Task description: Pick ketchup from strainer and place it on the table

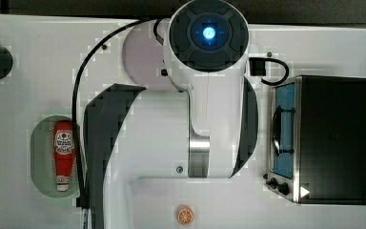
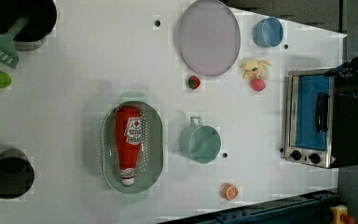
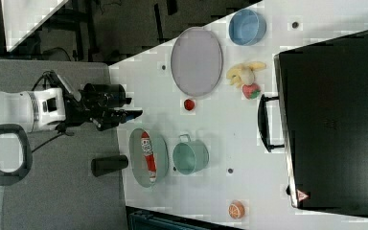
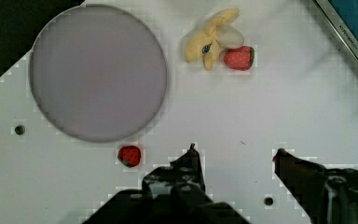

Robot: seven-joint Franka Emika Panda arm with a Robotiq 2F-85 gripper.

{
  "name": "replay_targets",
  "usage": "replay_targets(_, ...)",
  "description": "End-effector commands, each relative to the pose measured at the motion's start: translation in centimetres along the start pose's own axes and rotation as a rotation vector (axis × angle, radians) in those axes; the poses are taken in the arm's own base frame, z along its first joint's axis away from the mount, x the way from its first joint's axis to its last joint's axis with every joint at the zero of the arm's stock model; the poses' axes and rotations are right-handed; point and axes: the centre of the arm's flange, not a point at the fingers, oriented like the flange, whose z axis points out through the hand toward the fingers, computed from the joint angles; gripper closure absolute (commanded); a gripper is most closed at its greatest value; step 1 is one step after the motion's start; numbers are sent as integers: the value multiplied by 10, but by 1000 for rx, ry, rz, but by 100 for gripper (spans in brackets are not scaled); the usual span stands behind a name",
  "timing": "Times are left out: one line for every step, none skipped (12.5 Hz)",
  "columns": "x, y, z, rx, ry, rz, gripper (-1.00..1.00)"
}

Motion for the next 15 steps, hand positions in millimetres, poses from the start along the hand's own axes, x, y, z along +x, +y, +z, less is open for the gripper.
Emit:
replay_targets(-63, 83, -63, 23, -28, 114, -58)
replay_targets(-65, 78, -61, 20, -30, 105, -80)
replay_targets(-69, 70, -57, 18, -35, 88, -99)
replay_targets(-77, 55, -54, 28, -41, 62, -100)
replay_targets(-87, 37, -49, 32, -45, 27, -100)
replay_targets(-99, 18, -43, 27, -42, -14, -100)
replay_targets(-113, -1, -37, 19, -40, -59, -100)
replay_targets(-129, -20, -29, 6, -43, -105, -100)
replay_targets(-146, -38, -21, -9, -48, -153, -100)
replay_targets(-166, -58, -13, -15, -46, -203, -100)
replay_targets(-185, -77, -6, -13, -38, -252, -100)
replay_targets(-204, -95, 1, -1, -26, -293, -100)
replay_targets(-222, -112, 8, 13, -16, -320, -100)
replay_targets(-241, -126, 17, 24, -13, -344, -100)
replay_targets(-260, -140, 28, 32, -14, -376, -100)
